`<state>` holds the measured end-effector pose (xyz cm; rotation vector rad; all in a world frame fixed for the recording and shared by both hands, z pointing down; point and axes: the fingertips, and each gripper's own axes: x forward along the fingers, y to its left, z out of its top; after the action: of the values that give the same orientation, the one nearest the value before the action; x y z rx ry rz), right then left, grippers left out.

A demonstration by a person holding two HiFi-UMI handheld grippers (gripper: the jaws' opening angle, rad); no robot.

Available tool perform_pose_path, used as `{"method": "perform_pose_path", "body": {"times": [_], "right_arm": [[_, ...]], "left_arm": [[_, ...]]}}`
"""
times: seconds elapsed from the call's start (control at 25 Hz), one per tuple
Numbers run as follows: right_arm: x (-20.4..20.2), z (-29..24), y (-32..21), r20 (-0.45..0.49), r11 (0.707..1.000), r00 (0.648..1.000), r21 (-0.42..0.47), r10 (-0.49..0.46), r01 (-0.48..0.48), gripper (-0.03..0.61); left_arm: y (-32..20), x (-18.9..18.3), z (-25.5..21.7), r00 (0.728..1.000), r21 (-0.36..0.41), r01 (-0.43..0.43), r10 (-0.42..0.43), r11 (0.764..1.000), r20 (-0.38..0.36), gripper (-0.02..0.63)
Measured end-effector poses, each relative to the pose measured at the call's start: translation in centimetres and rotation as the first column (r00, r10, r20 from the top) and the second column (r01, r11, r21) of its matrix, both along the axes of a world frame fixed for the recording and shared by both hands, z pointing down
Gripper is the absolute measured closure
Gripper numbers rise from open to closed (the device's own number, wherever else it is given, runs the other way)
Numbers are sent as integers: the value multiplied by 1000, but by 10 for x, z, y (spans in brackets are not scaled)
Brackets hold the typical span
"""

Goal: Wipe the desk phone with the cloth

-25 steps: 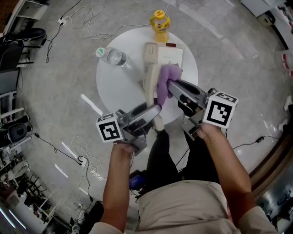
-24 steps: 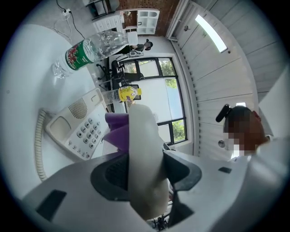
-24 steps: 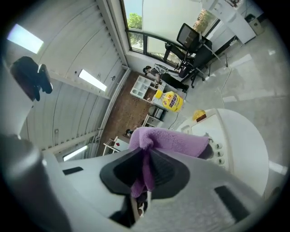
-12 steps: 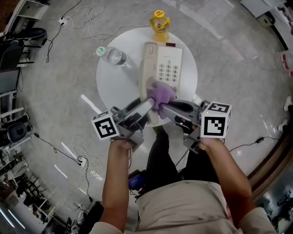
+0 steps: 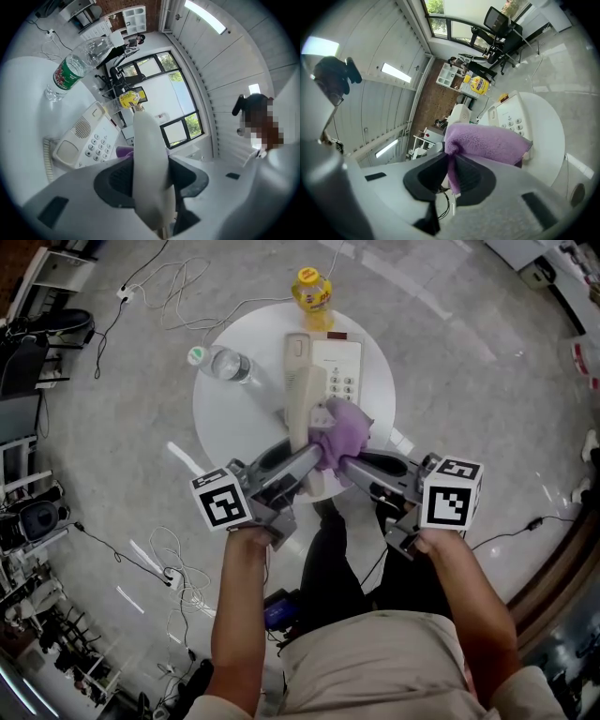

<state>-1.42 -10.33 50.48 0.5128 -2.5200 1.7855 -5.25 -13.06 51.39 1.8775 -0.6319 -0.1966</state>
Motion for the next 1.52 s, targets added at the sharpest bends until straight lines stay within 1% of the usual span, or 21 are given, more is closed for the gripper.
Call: {"method": "perform_pose_path", "body": {"times": [0.16,0.36,0.44,0.52,0.6,0.68,0.8,1.0,1.24,1.52], "right_arm": [[16,2,1,-2,1000,1000,-10,28,-28,541],[39,6,8,-15,998,999,-27,51,-52,541],[47,6,12,-23,998,998,-30,54,-55,541],[53,6,16,-27,998,998,-32,54,-55,541],[57,7,18,-29,998,998,-33,55,-56,541],[61,6,19,-29,998,998,-32,58,-59,541],[65,6,19,-28,998,998,-30,62,-63,541],[71,9,18,-32,997,997,-27,68,-69,541],[79,15,20,-42,997,996,-32,75,-76,541],[87,20,24,-50,996,996,-40,78,-80,541]], "left_arm": [[-4,5,2,1000,4,-5,5,1000,28,402],[-17,-3,6,998,6,38,-38,999,57,402],[-22,-7,10,994,11,48,-49,999,98,402],[-28,-9,17,986,13,53,-54,999,155,402],[-33,-11,27,974,18,56,-59,998,217,402],[-40,-13,39,962,32,67,-74,997,262,402],[-49,-17,54,939,46,80,-91,996,333,402],[-60,-25,77,883,56,105,-119,993,454,402],[-73,-36,94,826,79,139,-160,987,541,402],[-85,-40,116,750,87,137,-161,987,641,402]]}}
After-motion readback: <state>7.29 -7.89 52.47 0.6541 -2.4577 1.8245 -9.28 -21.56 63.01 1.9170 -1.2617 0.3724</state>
